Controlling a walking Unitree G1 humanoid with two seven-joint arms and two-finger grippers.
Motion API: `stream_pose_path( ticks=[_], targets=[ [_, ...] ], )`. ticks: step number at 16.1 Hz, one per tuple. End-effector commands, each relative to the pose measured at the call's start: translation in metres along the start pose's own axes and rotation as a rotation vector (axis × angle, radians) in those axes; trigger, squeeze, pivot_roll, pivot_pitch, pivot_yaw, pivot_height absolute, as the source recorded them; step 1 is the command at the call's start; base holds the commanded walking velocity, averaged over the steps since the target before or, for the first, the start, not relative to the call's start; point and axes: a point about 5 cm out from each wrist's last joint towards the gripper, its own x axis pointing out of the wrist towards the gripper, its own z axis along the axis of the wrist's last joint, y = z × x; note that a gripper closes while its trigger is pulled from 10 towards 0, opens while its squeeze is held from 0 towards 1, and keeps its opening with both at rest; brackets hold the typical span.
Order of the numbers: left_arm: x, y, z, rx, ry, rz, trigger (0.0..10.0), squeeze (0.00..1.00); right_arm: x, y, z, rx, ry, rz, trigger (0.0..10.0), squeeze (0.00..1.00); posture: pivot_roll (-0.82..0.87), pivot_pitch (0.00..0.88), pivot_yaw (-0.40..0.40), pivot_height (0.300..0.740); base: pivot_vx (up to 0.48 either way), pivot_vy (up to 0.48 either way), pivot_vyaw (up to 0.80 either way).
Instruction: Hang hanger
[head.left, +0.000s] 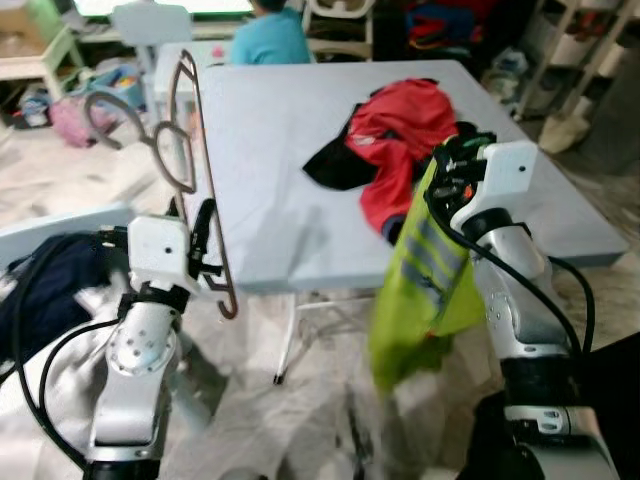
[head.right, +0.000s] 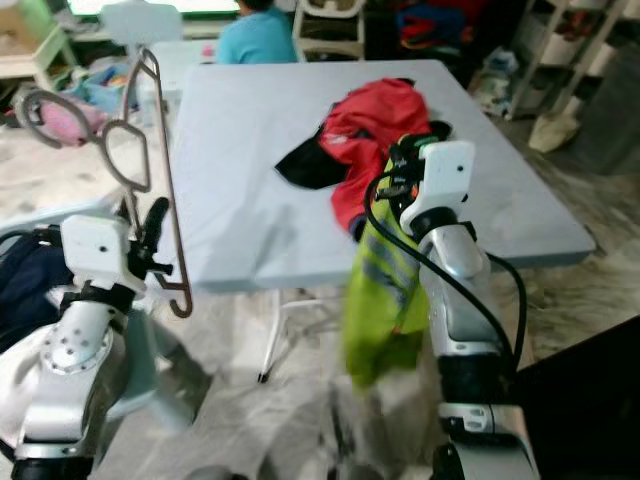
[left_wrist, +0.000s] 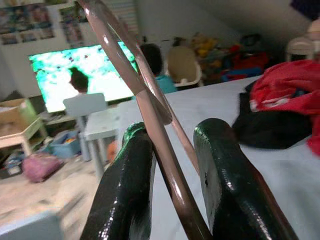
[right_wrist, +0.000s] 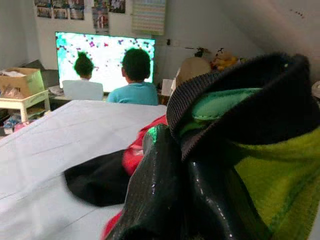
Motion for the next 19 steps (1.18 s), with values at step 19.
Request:
stream_pose_path(
  ticks=[19],
  targets=[
    [-0.001,0.000,0.002,0.054,0.022,0.018,10.0,0.00,0.058,-0.024,0.025,0.083,-0.042,-0.042,10.0,0.00,0.06,0.047,-0.033,0.740,0.218,0.014,0.08]
  ],
)
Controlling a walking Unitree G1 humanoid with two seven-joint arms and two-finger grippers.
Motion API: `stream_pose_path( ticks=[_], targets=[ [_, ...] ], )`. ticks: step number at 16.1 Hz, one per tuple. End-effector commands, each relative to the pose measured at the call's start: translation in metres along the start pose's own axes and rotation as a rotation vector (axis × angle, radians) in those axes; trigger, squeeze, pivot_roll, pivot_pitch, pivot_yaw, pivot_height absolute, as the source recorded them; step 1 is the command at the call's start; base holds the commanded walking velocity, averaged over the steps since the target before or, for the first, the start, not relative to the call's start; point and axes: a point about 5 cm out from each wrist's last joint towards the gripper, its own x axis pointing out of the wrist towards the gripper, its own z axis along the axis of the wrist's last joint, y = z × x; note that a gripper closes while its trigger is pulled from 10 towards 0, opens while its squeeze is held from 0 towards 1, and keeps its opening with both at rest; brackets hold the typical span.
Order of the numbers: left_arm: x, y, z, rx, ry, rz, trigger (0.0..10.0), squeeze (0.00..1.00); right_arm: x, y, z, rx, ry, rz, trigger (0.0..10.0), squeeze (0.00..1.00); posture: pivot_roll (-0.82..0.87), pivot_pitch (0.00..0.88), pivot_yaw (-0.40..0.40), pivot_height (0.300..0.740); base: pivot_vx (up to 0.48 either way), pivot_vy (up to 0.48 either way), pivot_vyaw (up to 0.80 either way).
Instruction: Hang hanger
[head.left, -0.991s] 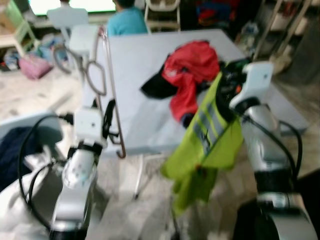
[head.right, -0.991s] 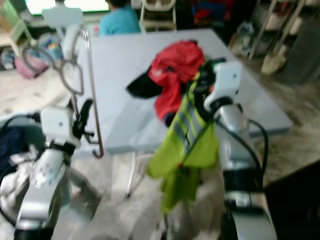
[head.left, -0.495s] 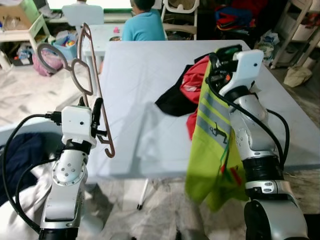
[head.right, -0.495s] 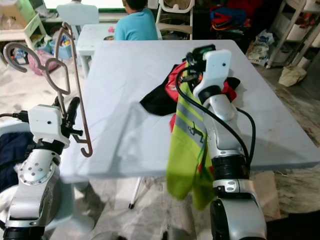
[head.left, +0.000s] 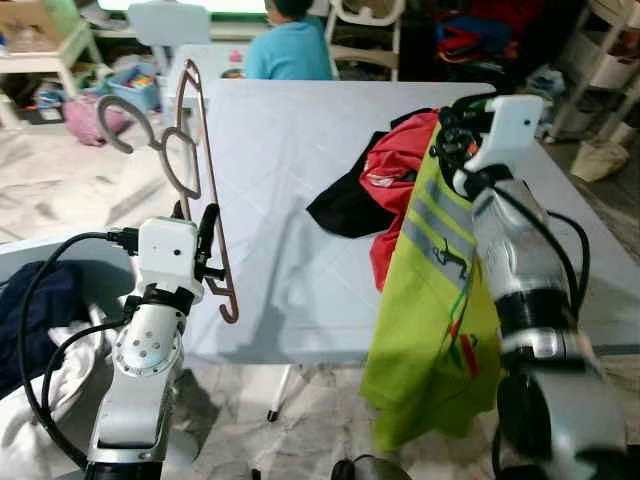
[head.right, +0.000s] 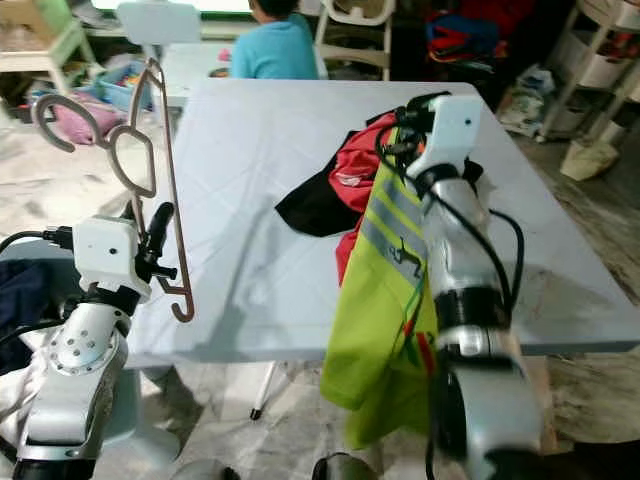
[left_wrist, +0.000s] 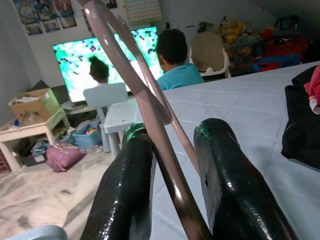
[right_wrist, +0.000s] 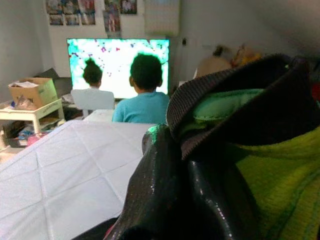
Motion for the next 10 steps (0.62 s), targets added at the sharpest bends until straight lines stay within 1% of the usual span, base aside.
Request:
stream_pose_path(
  ticks=[1,2,3,4,5,6,7,8,10],
  targets=[
    [0.001,-0.001,0.006,0.010,-0.019,0.003,10.0,0.00,0.009,-0.004,0.019,0.022,-0.059,-0.002,10.0,0.00,0.06,0.047,-0.033,0.740,0.000,0.000,0.00],
    [0.003,-0.001,0.005,0.012,-0.015,0.005,10.0,0.00,0.023,0.000,0.029,0.091,-0.059,-0.002,10.0,0.00,0.07,0.043,-0.042,0.740,0.000,0.000,0.00],
    [0.004,-0.001,0.005,0.015,-0.015,0.009,10.0,0.00,0.030,0.005,0.037,0.128,-0.064,0.008,10.0,0.00,0.07,0.043,-0.044,0.740,0.000,0.000,0.00],
    [0.005,0.001,0.008,0.026,-0.024,0.029,10.0,0.00,0.046,0.020,0.062,0.187,-0.104,0.043,10.0,0.00,0.09,0.036,-0.054,0.740,0.000,0.000,0.00],
    [0.006,0.002,0.009,0.031,-0.030,0.043,10.0,0.00,0.055,0.032,0.086,0.226,-0.157,0.078,10.0,0.00,0.10,0.034,-0.057,0.740,0.000,0.000,0.00],
    [0.006,0.000,0.011,0.025,-0.032,0.041,10.0,0.00,0.061,0.039,0.112,0.270,-0.218,0.096,10.0,0.00,0.11,0.032,-0.061,0.740,0.000,0.000,0.00],
    [0.006,-0.001,0.012,0.021,-0.034,0.038,10.0,0.00,0.063,0.041,0.123,0.296,-0.243,0.100,10.0,0.00,0.11,0.032,-0.061,0.740,0.000,0.000,0.00],
    [0.004,-0.008,0.013,0.013,-0.036,0.029,10.0,0.00,0.067,0.050,0.160,0.354,-0.329,0.133,10.0,0.00,0.12,0.032,-0.065,0.740,0.000,0.000,0.00],
    [0.003,-0.012,0.014,0.008,-0.039,0.026,10.0,0.00,0.066,0.059,0.197,0.383,-0.424,0.198,10.0,0.00,0.12,0.031,-0.071,0.740,0.000,0.000,0.00]
  ],
)
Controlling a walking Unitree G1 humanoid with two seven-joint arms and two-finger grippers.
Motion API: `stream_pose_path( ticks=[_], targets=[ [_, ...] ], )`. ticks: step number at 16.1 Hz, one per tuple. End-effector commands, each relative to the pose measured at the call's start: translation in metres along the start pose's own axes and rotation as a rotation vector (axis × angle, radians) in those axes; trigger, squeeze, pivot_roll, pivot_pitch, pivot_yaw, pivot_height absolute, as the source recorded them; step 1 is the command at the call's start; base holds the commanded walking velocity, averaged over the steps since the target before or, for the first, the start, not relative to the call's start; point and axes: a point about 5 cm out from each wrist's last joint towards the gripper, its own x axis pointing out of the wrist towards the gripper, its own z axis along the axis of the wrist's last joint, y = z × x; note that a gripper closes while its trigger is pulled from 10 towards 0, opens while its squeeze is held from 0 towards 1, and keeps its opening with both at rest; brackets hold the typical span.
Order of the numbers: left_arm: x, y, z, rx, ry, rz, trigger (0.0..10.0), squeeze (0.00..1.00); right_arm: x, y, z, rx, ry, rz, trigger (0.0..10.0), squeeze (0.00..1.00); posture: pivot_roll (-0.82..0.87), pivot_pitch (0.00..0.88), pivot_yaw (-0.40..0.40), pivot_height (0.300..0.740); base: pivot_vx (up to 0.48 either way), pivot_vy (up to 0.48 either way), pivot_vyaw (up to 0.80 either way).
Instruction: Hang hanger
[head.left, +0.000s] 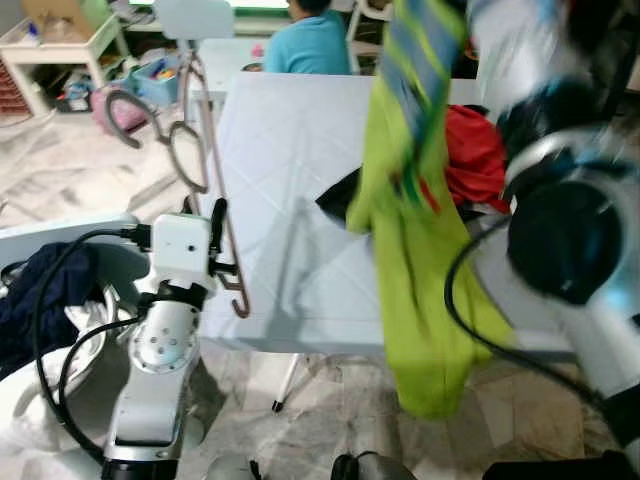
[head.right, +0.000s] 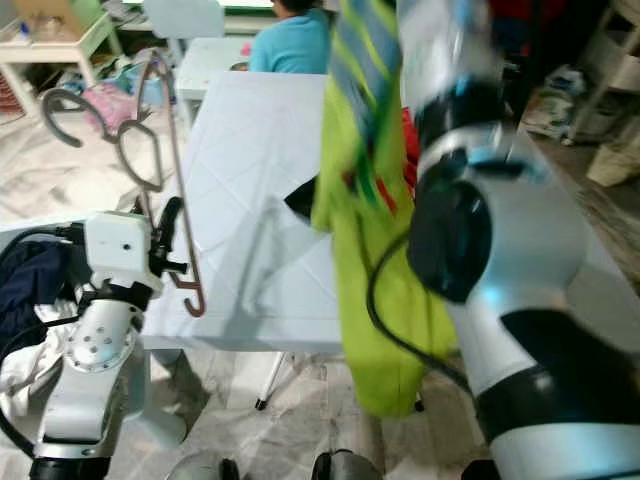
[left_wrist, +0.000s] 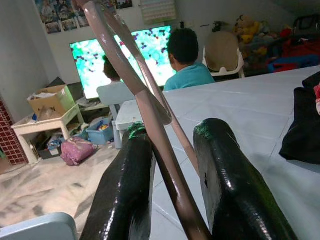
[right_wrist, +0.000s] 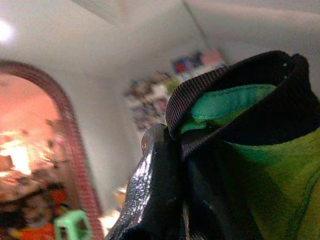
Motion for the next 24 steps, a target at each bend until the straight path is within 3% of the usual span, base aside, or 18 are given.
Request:
stream_pose_path(
  ticks=[1,3,4,6,7,8,9,11,13,15,17,18,20,24],
  targets=[
    [0.000,0.001,0.005,0.002,-0.018,0.016,10.0,0.00,0.003,0.000,0.013,0.018,-0.045,0.018,10.0,0.00,0.12,0.031,-0.071,0.740,0.000,0.000,0.00],
    [0.002,-0.002,0.004,-0.001,-0.020,0.017,10.0,0.00,-0.004,-0.005,-0.006,-0.020,0.024,0.036,10.0,0.00,0.11,0.035,-0.076,0.740,0.000,0.000,0.00],
    [0.003,-0.005,0.005,-0.004,-0.022,0.014,10.0,0.00,-0.013,-0.012,-0.028,-0.100,0.110,0.042,10.0,0.00,0.10,0.038,-0.077,0.740,0.000,0.000,0.00],
    [0.001,-0.008,0.005,-0.013,-0.016,-0.002,10.0,0.00,-0.052,-0.044,-0.086,-0.272,0.383,0.030,10.0,0.00,0.10,0.051,-0.075,0.740,0.000,0.000,0.00],
    [0.000,-0.008,0.004,-0.014,-0.012,-0.005,10.0,0.00,-0.062,-0.051,-0.096,-0.283,0.432,0.033,10.0,0.00,0.10,0.051,-0.075,0.740,0.000,0.000,0.00],
    [-0.002,-0.008,0.002,-0.016,-0.001,-0.013,10.0,0.00,-0.085,-0.075,-0.113,-0.336,0.542,-0.062,10.0,0.00,0.09,0.052,-0.071,0.740,0.000,0.000,0.00],
    [-0.003,-0.010,0.000,-0.017,0.007,-0.024,10.0,0.00,-0.118,-0.105,-0.129,-0.352,0.675,-0.206,10.0,1.00,0.09,0.055,-0.066,0.740,0.000,0.000,0.00],
    [-0.002,-0.011,0.000,-0.023,0.007,-0.039,10.0,0.00,-0.155,-0.131,-0.143,-0.353,0.829,-0.323,10.0,1.00,0.08,0.055,-0.060,0.740,0.000,0.000,0.00],
    [-0.002,-0.014,0.000,-0.030,0.008,-0.063,10.0,0.00,-0.180,-0.146,-0.147,-0.410,0.948,-0.319,10.0,1.00,0.07,0.053,-0.054,0.740,0.000,0.000,0.00],
    [-0.003,-0.016,-0.002,-0.032,0.018,-0.079,10.0,0.00,-0.189,-0.150,-0.148,-0.442,0.990,-0.247,10.0,1.00,0.06,0.045,-0.049,0.740,0.000,0.000,0.00],
    [-0.004,-0.015,-0.005,-0.019,0.034,-0.062,10.0,0.00,-0.199,-0.147,-0.150,-0.580,0.924,-0.056,10.0,1.00,0.06,0.037,-0.052,0.740,0.000,0.000,0.00],
    [-0.004,-0.013,-0.007,-0.018,0.047,-0.051,10.0,0.00,-0.207,-0.144,-0.153,-0.548,0.879,-0.021,10.0,1.00,0.06,0.037,-0.052,0.740,0.000,0.000,0.00],
    [-0.008,-0.012,-0.009,-0.018,0.057,-0.073,10.0,0.00,-0.220,-0.137,-0.155,-0.374,0.771,0.001,10.0,1.00,0.06,0.037,-0.043,0.740,0.000,0.000,0.00],
    [-0.004,-0.015,-0.009,-0.022,0.054,-0.089,10.0,0.00,-0.229,-0.130,-0.147,-0.230,0.712,0.044,10.0,1.00,0.05,0.034,-0.031,0.740,0.000,0.000,0.00]
  ],
)
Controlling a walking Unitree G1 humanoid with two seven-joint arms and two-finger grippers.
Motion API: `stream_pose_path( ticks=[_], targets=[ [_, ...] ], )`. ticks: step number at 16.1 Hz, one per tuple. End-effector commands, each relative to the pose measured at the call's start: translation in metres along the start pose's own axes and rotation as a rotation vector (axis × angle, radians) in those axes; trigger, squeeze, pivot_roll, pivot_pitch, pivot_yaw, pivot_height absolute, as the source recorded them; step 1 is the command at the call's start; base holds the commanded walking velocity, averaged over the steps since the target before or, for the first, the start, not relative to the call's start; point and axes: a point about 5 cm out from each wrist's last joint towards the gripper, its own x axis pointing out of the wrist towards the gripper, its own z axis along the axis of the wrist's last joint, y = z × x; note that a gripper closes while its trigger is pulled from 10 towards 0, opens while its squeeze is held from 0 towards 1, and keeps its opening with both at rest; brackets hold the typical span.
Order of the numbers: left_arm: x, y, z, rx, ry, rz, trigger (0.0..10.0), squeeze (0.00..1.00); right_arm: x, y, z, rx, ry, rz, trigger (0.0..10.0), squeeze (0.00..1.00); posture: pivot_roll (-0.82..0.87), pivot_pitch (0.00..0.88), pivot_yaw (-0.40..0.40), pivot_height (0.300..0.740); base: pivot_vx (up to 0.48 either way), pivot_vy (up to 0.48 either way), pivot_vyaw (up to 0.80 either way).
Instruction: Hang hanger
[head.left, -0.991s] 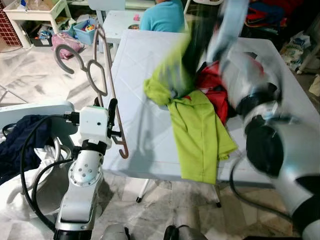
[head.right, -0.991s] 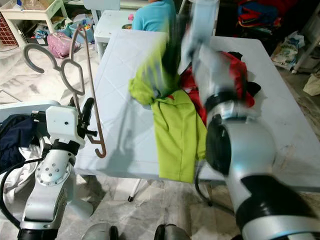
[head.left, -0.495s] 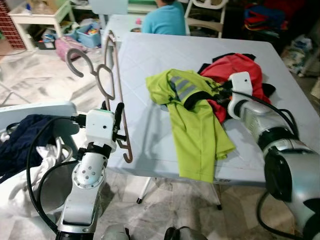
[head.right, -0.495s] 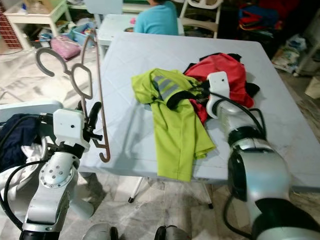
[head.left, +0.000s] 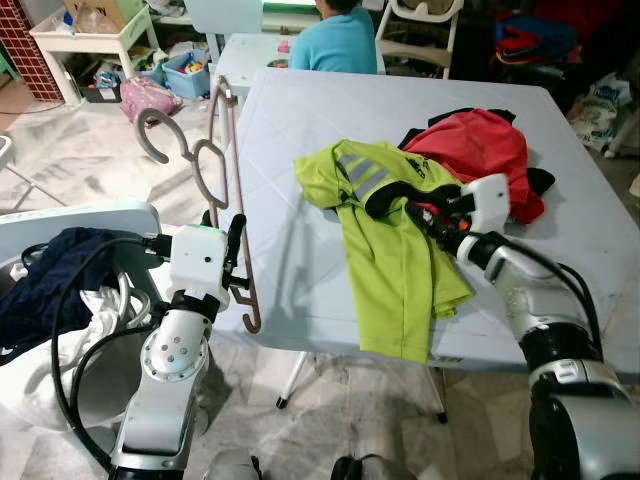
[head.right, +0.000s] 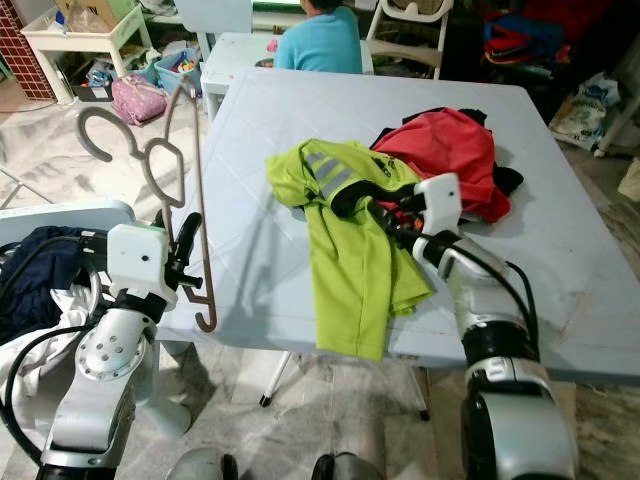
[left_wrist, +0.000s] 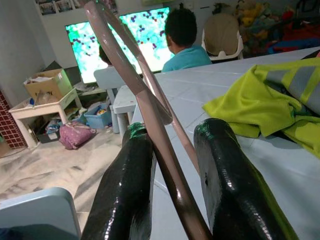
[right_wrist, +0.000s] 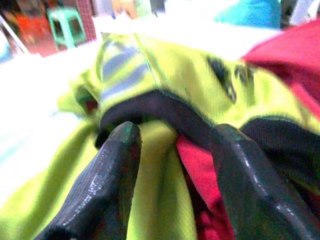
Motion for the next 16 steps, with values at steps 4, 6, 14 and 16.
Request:
stream_pose_path(
  ticks=[4,6,14,16],
  targets=[
    [-0.002,-0.004,0.001,-0.028,0.007,-0.018,10.0,0.00,-0.015,0.001,0.017,-0.022,-0.113,-0.085,10.0,1.00,0.04,0.041,-0.038,0.740,0.000,0.000,0.00],
    [-0.005,-0.006,-0.004,-0.048,0.043,-0.030,10.0,0.00,-0.022,0.014,0.015,-0.070,-0.115,-0.070,10.0,1.00,0.04,0.046,-0.039,0.740,0.000,0.000,0.00],
    [0.000,-0.017,0.000,-0.060,0.023,-0.104,10.0,0.00,-0.039,0.042,-0.006,-0.040,-0.105,-0.200,10.0,1.00,0.01,0.052,-0.028,0.740,0.000,0.000,0.00],
    [0.002,-0.017,0.002,-0.068,0.018,-0.105,10.0,0.00,-0.037,0.041,-0.006,-0.044,-0.099,-0.211,10.0,1.00,0.02,0.053,-0.031,0.740,0.000,0.000,0.00]
  ],
)
